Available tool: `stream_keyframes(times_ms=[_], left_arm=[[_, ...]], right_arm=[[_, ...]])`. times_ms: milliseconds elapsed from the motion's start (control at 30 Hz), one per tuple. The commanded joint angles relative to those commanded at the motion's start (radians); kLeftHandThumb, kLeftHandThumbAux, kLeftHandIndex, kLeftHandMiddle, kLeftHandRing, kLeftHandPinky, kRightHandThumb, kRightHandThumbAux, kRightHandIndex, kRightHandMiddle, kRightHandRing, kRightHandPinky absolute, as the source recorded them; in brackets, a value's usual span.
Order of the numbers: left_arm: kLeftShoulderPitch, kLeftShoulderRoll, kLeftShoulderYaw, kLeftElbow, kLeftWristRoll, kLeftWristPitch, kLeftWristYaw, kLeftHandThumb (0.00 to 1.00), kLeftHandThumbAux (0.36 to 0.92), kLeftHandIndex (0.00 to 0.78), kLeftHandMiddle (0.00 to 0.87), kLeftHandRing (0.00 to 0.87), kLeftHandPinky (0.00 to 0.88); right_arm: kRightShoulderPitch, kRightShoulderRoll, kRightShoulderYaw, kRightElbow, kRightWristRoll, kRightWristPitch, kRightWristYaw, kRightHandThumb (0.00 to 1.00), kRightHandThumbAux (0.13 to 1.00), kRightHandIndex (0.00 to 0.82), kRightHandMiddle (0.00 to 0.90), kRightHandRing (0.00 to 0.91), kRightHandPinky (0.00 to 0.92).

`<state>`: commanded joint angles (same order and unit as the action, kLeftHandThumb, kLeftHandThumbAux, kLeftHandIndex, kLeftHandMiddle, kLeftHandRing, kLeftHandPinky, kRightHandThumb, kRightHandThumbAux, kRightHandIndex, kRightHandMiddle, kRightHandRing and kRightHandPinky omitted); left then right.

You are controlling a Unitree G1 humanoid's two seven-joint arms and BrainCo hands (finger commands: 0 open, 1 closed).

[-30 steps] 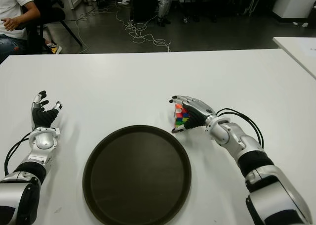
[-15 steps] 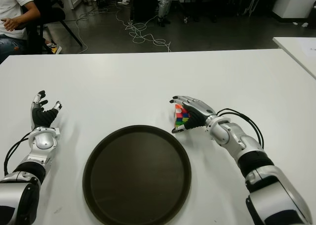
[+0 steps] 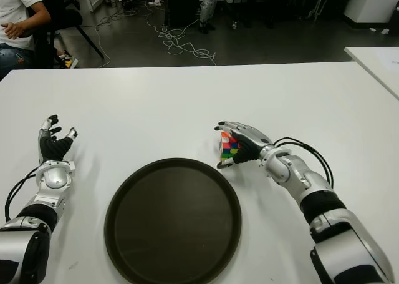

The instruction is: Pick up the Rubik's Cube and put it in the plate

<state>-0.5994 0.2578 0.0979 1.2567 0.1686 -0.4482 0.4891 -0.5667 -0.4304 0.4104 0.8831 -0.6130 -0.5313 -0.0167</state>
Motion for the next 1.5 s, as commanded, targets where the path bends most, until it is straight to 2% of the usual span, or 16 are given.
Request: stream_keyframes(times_ms=[133, 300, 533, 733, 800, 900, 933, 1000, 1033, 1133, 1300, 1500], left_arm=[[0.001, 0.001, -0.001, 0.0, 0.002, -0.003, -0.001, 0.013, 0.724, 0.112, 0.138, 0.137, 0.101], [0.002, 0.002, -0.003, -0.001, 0.004, -0.004, 0.001, 0.014, 0.723, 0.119, 0.139, 0.137, 0.102], [0.002, -0.001, 0.002, -0.002, -0.003, -0.001, -0.002, 0.009, 0.722, 0.12, 0.138, 0.128, 0.083], [0.0, -0.001, 0.004, 0.001, -0.004, 0.003, 0.0, 0.005, 0.728, 0.144, 0.146, 0.136, 0.098], [-0.001, -0.001, 0.004, 0.002, -0.003, 0.003, -0.001, 0.017, 0.739, 0.167, 0.158, 0.146, 0.098], [-0.001, -0.001, 0.005, 0.003, -0.005, 0.001, -0.003, 0.023, 0.744, 0.177, 0.163, 0.15, 0.098], [-0.002, -0.001, 0.006, 0.004, -0.006, 0.0, -0.005, 0.03, 0.743, 0.175, 0.164, 0.151, 0.102], [-0.002, -0.001, 0.007, 0.005, -0.008, -0.002, -0.007, 0.036, 0.742, 0.173, 0.165, 0.153, 0.106], [-0.001, -0.001, 0.008, 0.004, -0.008, -0.004, -0.008, 0.04, 0.741, 0.164, 0.164, 0.153, 0.11], [-0.001, 0.0, 0.009, 0.004, -0.009, -0.006, -0.01, 0.046, 0.737, 0.151, 0.161, 0.155, 0.124], [0.001, 0.002, 0.005, 0.003, -0.003, -0.006, -0.012, 0.038, 0.725, 0.128, 0.145, 0.14, 0.11], [0.002, 0.003, 0.004, 0.002, -0.002, -0.005, -0.009, 0.02, 0.723, 0.13, 0.14, 0.134, 0.107]], right_arm=[[0.0, -0.002, 0.001, -0.004, -0.001, 0.003, 0.005, 0.0, 0.591, 0.011, 0.036, 0.036, 0.003], [-0.001, -0.004, 0.006, -0.009, -0.011, 0.014, 0.005, 0.0, 0.599, 0.022, 0.05, 0.042, 0.0], [-0.001, -0.004, 0.007, -0.005, -0.012, 0.008, -0.002, 0.0, 0.626, 0.056, 0.092, 0.085, 0.054], [0.001, -0.001, 0.003, -0.002, -0.004, 0.005, 0.0, 0.0, 0.666, 0.11, 0.162, 0.178, 0.169], [0.002, 0.001, 0.001, -0.001, 0.001, 0.004, 0.002, 0.0, 0.708, 0.194, 0.24, 0.283, 0.293], [0.002, 0.001, -0.001, -0.001, 0.002, 0.006, 0.002, 0.0, 0.727, 0.233, 0.276, 0.332, 0.352], [0.003, 0.002, -0.001, -0.002, 0.003, 0.008, 0.002, 0.0, 0.734, 0.268, 0.312, 0.387, 0.377], [0.006, 0.004, -0.004, -0.005, 0.006, 0.014, 0.0, 0.0, 0.74, 0.298, 0.344, 0.436, 0.4], [0.008, 0.006, -0.007, -0.007, 0.009, 0.018, -0.002, 0.0, 0.738, 0.331, 0.387, 0.476, 0.429], [0.011, 0.01, -0.014, -0.011, 0.016, 0.028, -0.006, 0.0, 0.726, 0.377, 0.46, 0.539, 0.48], [0.016, 0.016, -0.02, -0.019, 0.024, 0.051, -0.002, 0.0, 0.705, 0.415, 0.523, 0.597, 0.535], [0.022, 0.017, -0.022, -0.031, 0.029, 0.073, 0.006, 0.0, 0.667, 0.414, 0.529, 0.624, 0.566]])
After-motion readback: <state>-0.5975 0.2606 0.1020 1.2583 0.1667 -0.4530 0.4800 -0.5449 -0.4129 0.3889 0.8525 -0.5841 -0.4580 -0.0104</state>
